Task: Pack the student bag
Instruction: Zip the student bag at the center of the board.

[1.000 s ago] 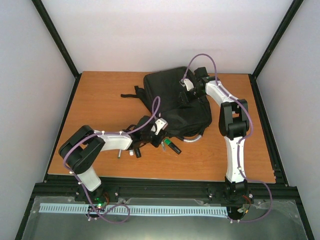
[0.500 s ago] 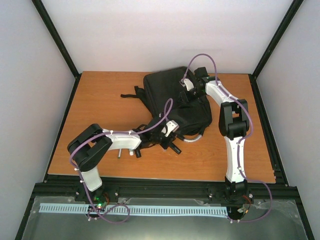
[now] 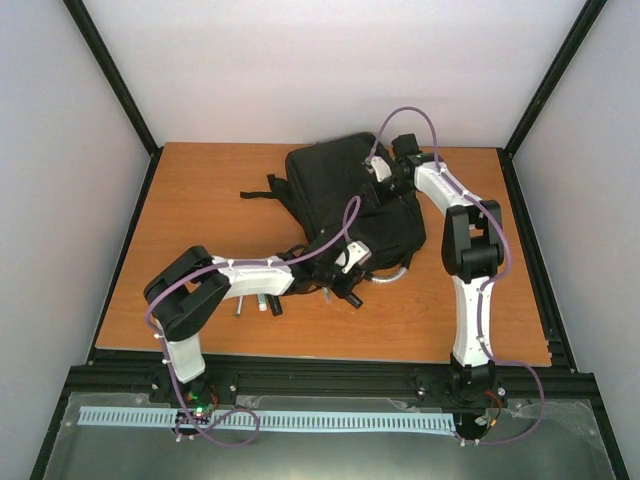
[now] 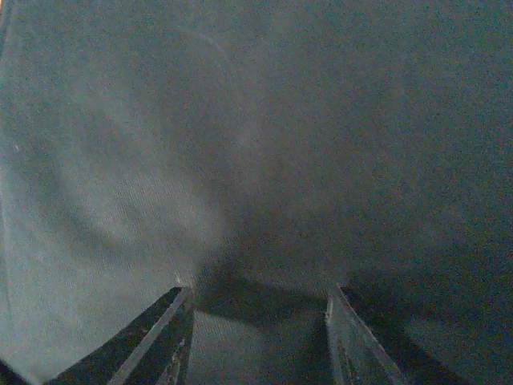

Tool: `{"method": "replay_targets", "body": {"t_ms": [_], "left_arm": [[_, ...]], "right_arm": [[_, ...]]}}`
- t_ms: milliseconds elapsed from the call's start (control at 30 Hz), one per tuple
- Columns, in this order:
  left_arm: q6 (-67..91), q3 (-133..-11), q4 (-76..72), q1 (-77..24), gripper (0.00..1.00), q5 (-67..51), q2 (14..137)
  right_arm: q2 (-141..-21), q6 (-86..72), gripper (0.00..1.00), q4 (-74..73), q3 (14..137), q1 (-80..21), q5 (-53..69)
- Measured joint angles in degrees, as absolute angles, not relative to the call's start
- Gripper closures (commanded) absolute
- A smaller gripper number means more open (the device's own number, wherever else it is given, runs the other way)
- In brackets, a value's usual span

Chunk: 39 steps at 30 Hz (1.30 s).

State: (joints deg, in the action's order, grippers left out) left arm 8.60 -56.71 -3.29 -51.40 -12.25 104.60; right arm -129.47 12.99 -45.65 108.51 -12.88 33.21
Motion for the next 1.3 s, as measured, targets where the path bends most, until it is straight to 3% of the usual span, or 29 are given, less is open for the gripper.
{"method": "replay_targets", "body": {"t_ms": [133, 167, 200, 433, 700, 967, 1100, 1300], "left_arm": [[8.3, -57.0, 1.1, -51.9, 0.40, -12.3, 100.4], [8.5, -57.2, 2.3, -51.9, 0.17, -12.1, 98.8], [8.8, -57.5, 3.7, -52.0, 0.02, -11.8, 96.8], [13.4, -58.9, 10.1, -51.9, 0.00, -6.0, 84.1], [16.4, -64.8, 19.9, -50.2, 0.00, 8.9, 84.3], [24.0, -61.5, 18.9, -43.4, 0.00, 9.4, 84.3], [37.1, -61.9, 21.9, -41.6, 0.00, 10.9, 85.1], [48.0, -64.6, 26.9, -40.4, 0.00, 3.4, 93.4]], "right_arm": [[-123.6, 13.1, 0.47, -45.7, 103.2, -12.1, 30.5], [-120.8, 13.2, 0.47, -45.8, 100.6, -11.6, 30.0], [-117.8, 13.3, 0.46, -46.0, 98.4, -11.3, 29.6], [-94.0, 16.9, 0.43, -44.8, 80.9, -10.6, 29.8], [-80.4, 24.6, 0.48, -45.4, 64.5, -12.3, 31.3], [-79.9, 27.1, 0.60, -43.0, 54.2, -22.5, 28.7], [-79.9, 25.0, 0.61, -38.7, 50.3, -25.8, 27.3], [-79.9, 20.9, 0.61, -33.1, 49.4, -27.8, 24.3]]}}
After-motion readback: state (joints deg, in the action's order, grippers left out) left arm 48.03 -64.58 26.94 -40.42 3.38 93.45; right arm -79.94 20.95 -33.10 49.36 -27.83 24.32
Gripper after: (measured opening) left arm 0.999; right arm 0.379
